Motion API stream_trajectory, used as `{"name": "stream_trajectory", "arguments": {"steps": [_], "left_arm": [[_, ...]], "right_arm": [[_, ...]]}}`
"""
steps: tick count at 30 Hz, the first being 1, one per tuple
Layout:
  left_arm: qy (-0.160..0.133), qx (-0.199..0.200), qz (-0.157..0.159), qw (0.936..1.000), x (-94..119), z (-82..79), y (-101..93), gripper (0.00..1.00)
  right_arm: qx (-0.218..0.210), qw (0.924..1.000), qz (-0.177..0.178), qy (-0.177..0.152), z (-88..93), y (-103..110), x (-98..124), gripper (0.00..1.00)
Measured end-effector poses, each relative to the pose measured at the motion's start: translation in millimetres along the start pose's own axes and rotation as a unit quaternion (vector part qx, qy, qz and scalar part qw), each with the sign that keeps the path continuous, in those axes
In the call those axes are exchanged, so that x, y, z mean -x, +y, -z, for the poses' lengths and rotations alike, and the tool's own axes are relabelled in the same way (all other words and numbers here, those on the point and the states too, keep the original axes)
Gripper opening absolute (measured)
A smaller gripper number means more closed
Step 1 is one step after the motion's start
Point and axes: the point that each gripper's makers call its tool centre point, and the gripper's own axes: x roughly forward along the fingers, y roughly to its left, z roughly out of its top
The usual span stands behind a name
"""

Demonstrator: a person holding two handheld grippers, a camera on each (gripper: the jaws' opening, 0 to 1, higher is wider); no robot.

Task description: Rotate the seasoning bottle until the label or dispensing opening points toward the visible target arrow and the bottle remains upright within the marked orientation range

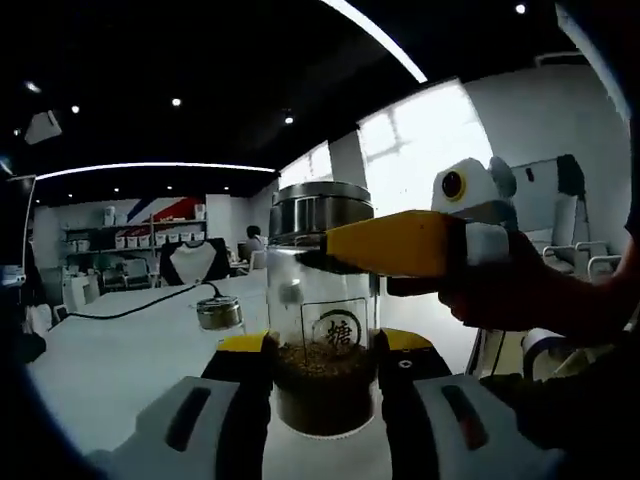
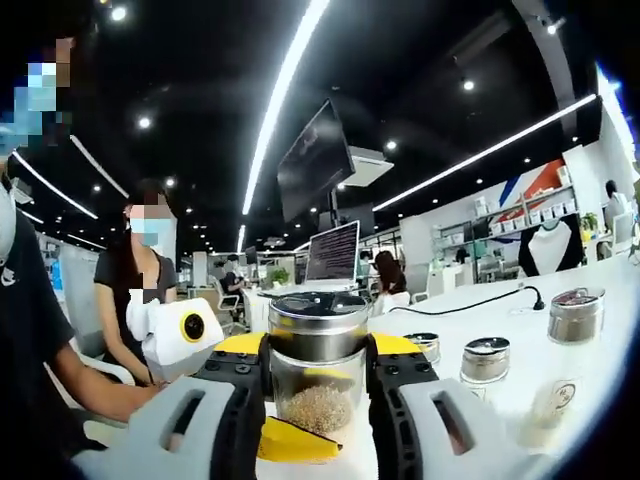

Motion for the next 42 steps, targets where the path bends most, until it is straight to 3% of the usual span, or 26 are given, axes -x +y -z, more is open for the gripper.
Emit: {"name": "stream_trajectory", "arguments": {"steps": [6, 11, 14, 16, 17, 19, 23, 28, 32, 37, 42], "left_arm": [[-0.005, -0.047, -0.070, 0.9964, 2.6, -2.8, 9.7, 0.43], [-0.004, -0.037, -0.078, 0.9963, 2.8, -0.3, 9.9, 0.43], [-0.010, -0.042, -0.051, 0.9978, 1.7, -1.3, 7.8, 0.44], [-0.021, 0.004, 0.001, 0.9998, 0.2, -4.9, -1.3, 0.44], [-0.021, 0.018, 0.029, 0.9992, -0.4, -5.2, -5.4, 0.44], [-0.024, 0.029, 0.052, 0.9979, 0.2, -6.5, -8.7, 0.46], [-0.030, 0.037, 0.101, 0.9937, 2.1, -10.9, -19.9, 0.46], [-0.025, 0.037, 0.085, 0.9954, 1.5, -8.7, -18.4, 0.45], [-0.021, 0.043, 0.089, 0.9949, 1.7, -4.5, -19.7, 0.45], [-0.015, 0.041, 0.112, 0.9928, 2.3, -2.7, -25.7, 0.45], [-0.009, 0.039, 0.100, 0.9942, 0.0, -0.6, -27.8, 0.45]], "right_arm": [[0.018, 0.9987, 0.046, -0.010, -1.9, 1.7, -8.2, 0.37], [0.033, 0.9971, 0.068, -0.008, -0.2, 1.8, -10.6, 0.38], [0.049, 0.9972, 0.058, 0.002, 0.9, 2.8, -8.1, 0.37], [0.028, 0.9992, 0.024, 0.014, 1.1, 3.8, -4.8, 0.37], [0.019, 0.9996, 0.010, 0.017, 0.7, 5.4, -3.4, 0.37], [0.016, 0.9993, -0.029, 0.016, -1.5, 12.4, -0.6, 0.37], [0.010, 0.9984, -0.051, 0.021, -6.2, 14.3, 5.8, 0.37], [-0.005, 0.9982, -0.054, 0.024, -3.0, 12.5, 5.4, 0.38], [0.018, 0.9978, -0.057, 0.029, -0.5, 13.5, 5.5, 0.38], [0.001, 0.9973, -0.073, 0.004, -18.5, 14.0, 9.2, 0.38], [0.014, 0.9975, -0.069, 0.008, -14.5, 20.1, 8.3, 0.38]]}}
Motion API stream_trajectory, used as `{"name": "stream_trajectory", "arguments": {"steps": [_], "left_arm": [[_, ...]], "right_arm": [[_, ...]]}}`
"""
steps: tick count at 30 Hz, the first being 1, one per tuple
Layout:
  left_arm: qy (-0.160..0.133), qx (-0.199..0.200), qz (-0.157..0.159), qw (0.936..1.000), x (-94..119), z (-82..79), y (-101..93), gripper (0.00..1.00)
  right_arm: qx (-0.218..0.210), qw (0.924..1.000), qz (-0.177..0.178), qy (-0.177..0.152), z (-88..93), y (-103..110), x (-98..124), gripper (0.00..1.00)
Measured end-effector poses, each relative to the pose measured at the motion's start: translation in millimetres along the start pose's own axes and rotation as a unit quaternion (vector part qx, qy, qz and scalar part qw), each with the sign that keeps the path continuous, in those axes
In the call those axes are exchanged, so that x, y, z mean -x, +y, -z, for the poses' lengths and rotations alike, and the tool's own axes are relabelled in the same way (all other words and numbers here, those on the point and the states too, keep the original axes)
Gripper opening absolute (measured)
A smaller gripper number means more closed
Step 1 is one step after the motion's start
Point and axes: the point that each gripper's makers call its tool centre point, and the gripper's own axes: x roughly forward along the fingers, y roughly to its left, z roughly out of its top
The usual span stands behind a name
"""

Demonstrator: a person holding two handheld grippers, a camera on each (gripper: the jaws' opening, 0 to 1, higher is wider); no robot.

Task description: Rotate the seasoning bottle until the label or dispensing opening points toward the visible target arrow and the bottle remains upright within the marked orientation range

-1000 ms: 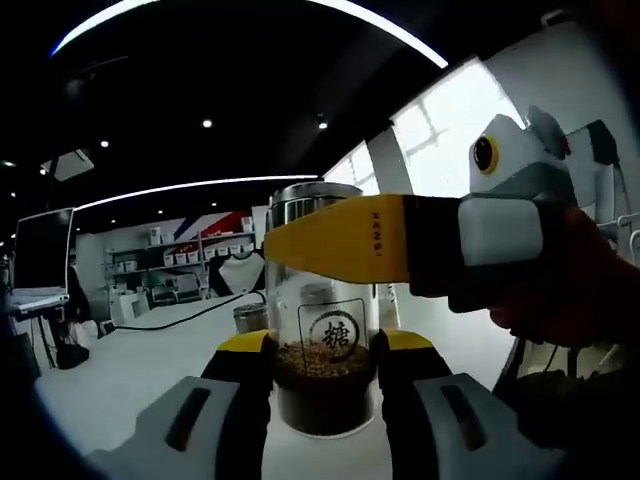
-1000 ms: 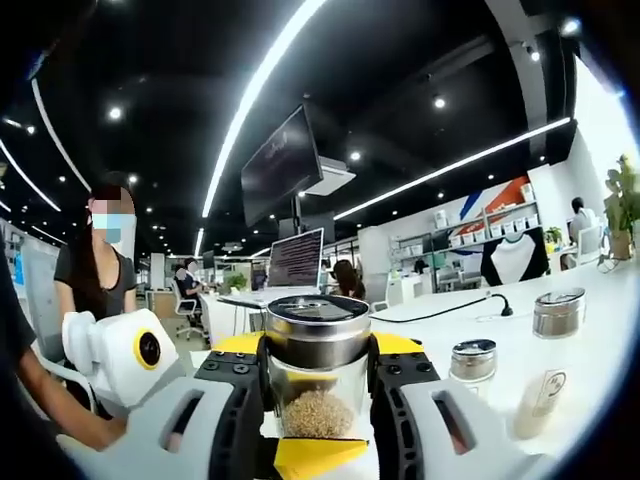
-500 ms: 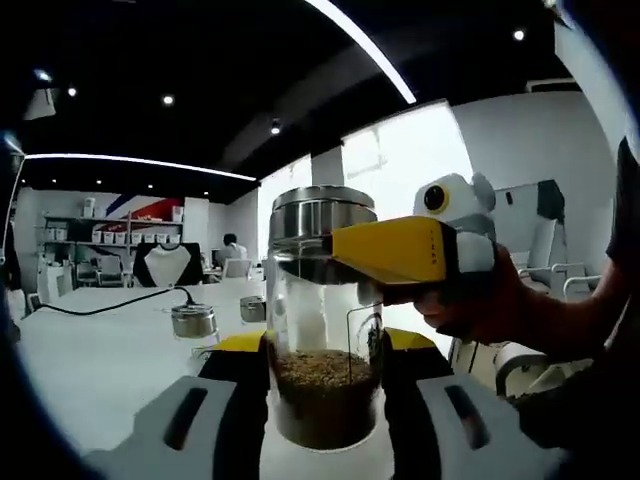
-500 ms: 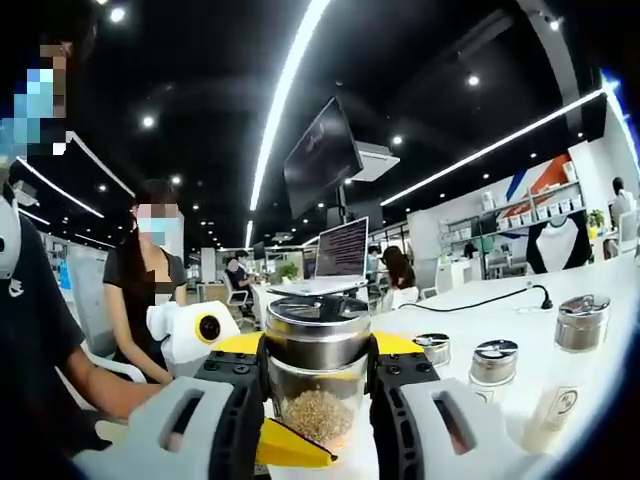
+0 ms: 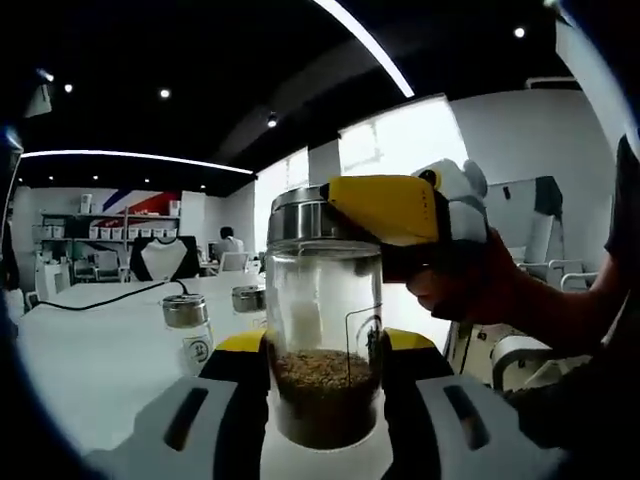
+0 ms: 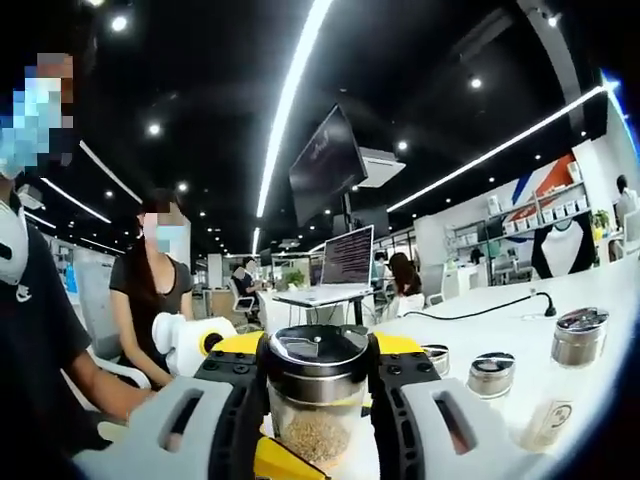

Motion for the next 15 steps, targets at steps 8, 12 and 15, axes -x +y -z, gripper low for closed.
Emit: {"name": "stream_trajectory", "arguments": {"steps": [8, 12, 15], "left_arm": [[0.005, -0.014, -0.059, 0.9982, 0.5, 1.6, 12.0, 0.44], [0.008, -0.003, -0.072, 0.9974, 1.5, 3.2, 17.0, 0.44], [0.009, -0.007, -0.090, 0.9959, 2.3, 5.2, 20.8, 0.44]], "right_arm": [[0.034, 0.9990, 0.028, 0.005, 1.6, -1.2, -5.5, 0.37], [0.009, 0.9988, 0.047, -0.005, 3.8, -8.0, -7.4, 0.37], [-0.010, 0.9982, 0.058, -0.014, 7.9, -11.4, -6.9, 0.37]]}}
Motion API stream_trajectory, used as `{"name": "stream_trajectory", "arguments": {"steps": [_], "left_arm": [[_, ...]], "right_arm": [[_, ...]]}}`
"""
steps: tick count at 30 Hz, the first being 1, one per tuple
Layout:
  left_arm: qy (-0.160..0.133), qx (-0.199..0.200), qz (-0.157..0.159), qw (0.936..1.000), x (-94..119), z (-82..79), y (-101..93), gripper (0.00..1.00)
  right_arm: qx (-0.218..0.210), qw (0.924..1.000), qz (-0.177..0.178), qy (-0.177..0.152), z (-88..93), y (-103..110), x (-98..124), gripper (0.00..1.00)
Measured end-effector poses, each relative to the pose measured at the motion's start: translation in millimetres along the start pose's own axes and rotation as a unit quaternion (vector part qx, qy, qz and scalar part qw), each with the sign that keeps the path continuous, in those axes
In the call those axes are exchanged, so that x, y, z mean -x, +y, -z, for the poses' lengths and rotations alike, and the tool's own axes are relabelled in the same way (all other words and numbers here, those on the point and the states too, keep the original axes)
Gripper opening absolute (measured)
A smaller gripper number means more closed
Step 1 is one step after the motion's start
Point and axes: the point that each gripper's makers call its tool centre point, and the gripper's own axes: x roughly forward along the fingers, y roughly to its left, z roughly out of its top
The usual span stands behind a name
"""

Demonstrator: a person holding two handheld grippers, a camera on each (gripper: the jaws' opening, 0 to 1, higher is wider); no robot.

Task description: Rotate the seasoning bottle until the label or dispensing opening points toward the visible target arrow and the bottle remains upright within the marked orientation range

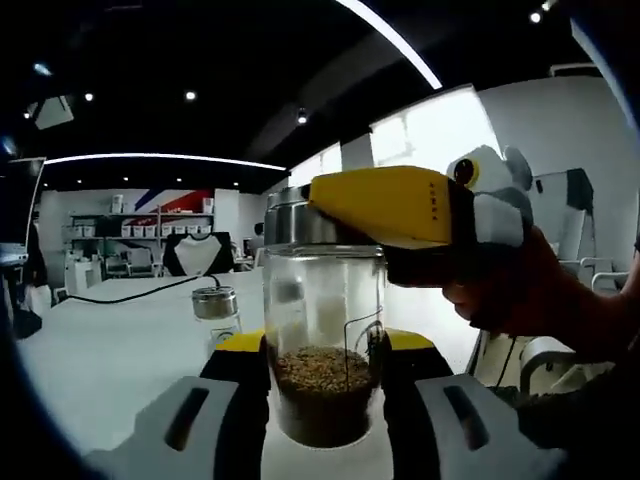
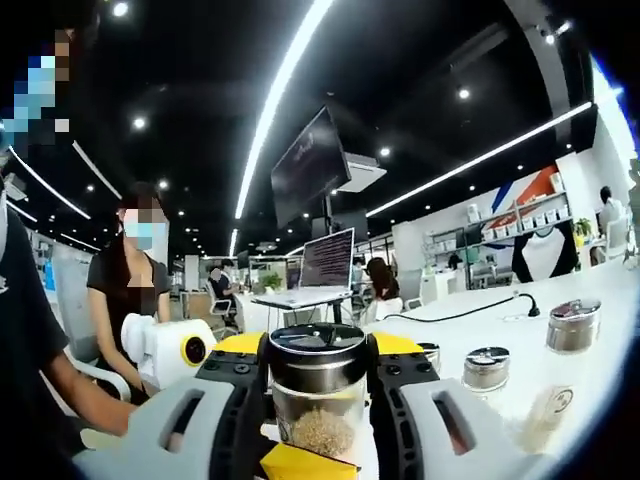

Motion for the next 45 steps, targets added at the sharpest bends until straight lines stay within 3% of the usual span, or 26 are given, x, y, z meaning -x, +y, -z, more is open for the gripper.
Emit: {"name": "stream_trajectory", "arguments": {"steps": [4, 6, 11, 16, 21, 27, 33, 36, 45], "left_arm": [[-0.003, -0.003, -0.027, 0.9996, 0.6, -0.8, 5.2, 0.44], [0.011, -0.027, -0.052, 0.9983, 0.8, 1.7, 10.9, 0.45], [0.008, -0.022, -0.059, 0.9980, 1.2, 1.5, 11.9, 0.45], [0.010, -0.011, -0.039, 0.9991, -1.9, 4.5, 9.7, 0.45], [0.011, -0.012, 0.000, 0.9999, -4.4, 1.7, 2.1, 0.45], [0.015, -0.048, 0.001, 0.9988, -4.4, 1.0, 4.4, 0.57], [0.035, -0.040, 0.001, 0.9986, -5.0, 8.5, 10.9, 0.69], [0.042, -0.054, -0.011, 0.9976, -3.2, 10.4, 16.1, 0.68], [0.045, -0.034, -0.029, 0.9980, 3.0, 9.8, 38.2, 0.75]], "right_arm": [[0.018, 0.9994, 0.024, 0.016, 10.6, -3.2, -1.0, 0.37], [0.020, 0.9991, 0.030, 0.020, 13.2, -3.7, -2.6, 0.37], [0.002, 0.9989, 0.043, 0.019, 14.6, -8.6, -4.7, 0.37], [0.002, 0.9976, 0.056, 0.039, 16.1, -12.2, -3.1, 0.37], [-0.003, 0.9978, 0.059, 0.031, 11.9, -17.9, 3.8, 0.36], [0.010, 0.9959, 0.086, 0.026, 2.8, -31.5, 15.6, 0.36], [0.034, 0.9920, 0.118, 0.029, -7.4, -47.7, 31.2, 0.36], [0.066, 0.9877, 0.134, 0.048, -12.1, -56.7, 38.9, 0.36], [0.075, 0.9835, 0.158, 0.045, -22.8, -75.4, 68.8, 0.36]]}}
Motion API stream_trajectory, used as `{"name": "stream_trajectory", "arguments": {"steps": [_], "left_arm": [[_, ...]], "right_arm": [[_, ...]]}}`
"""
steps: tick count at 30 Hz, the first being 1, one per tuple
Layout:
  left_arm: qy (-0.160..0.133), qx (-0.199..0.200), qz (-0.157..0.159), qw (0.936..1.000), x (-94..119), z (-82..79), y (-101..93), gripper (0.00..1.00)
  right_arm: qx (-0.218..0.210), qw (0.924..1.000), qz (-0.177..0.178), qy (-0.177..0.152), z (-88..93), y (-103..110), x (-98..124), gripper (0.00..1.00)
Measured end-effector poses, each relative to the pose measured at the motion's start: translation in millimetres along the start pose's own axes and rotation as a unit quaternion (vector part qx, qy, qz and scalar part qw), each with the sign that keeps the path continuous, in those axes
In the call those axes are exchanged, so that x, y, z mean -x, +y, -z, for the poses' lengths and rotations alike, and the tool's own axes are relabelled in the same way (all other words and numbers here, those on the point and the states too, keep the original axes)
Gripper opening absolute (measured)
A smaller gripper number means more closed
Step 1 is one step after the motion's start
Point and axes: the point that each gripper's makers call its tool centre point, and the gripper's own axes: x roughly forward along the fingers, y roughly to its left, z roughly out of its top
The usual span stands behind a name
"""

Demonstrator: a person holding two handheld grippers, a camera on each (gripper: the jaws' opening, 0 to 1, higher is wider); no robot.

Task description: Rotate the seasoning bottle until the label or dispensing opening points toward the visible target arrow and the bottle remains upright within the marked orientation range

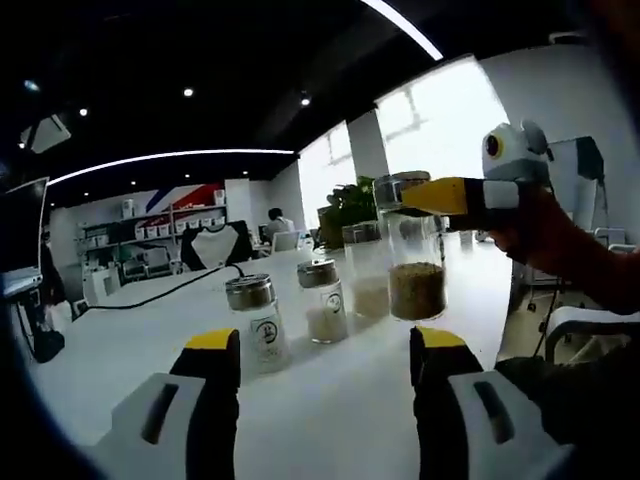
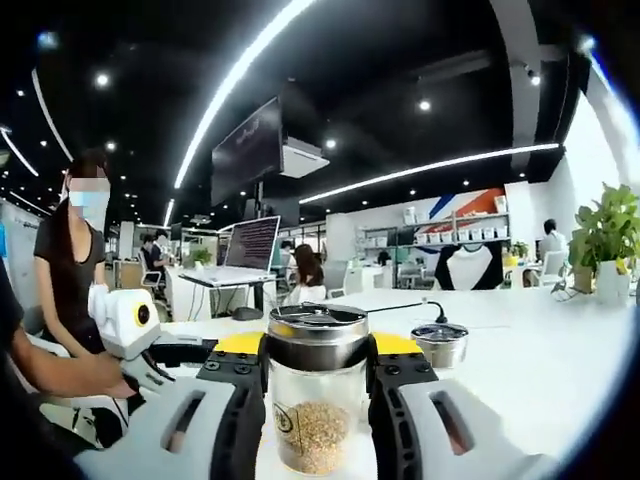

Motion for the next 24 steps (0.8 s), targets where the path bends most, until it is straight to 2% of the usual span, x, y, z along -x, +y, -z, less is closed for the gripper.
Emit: {"name": "stream_trajectory", "arguments": {"steps": [4, 11, 19, 24], "left_arm": [[-0.003, 0.015, -0.007, 0.9999, 2.7, -1.7, 9.1, 0.82], [0.011, 0.046, -0.006, 0.9988, 4.6, 0.9, 18.4, 0.98], [0.011, 0.046, 0.005, 0.9989, 4.6, -1.5, 14.5, 1.00], [-0.006, 0.076, 0.018, 0.9969, 4.7, -7.7, 9.8, 1.00]], "right_arm": [[-0.009, 0.9999, 0.014, 0.004, 2.9, -16.5, 9.4, 0.36], [-0.014, 0.9992, 0.036, -0.002, -2.3, -42.7, 20.3, 0.36], [-0.005, 0.9978, 0.066, -0.002, -6.0, -74.0, 33.2, 0.36], [0.005, 0.9971, 0.076, 0.003, -3.3, -95.2, 35.3, 0.36]]}}
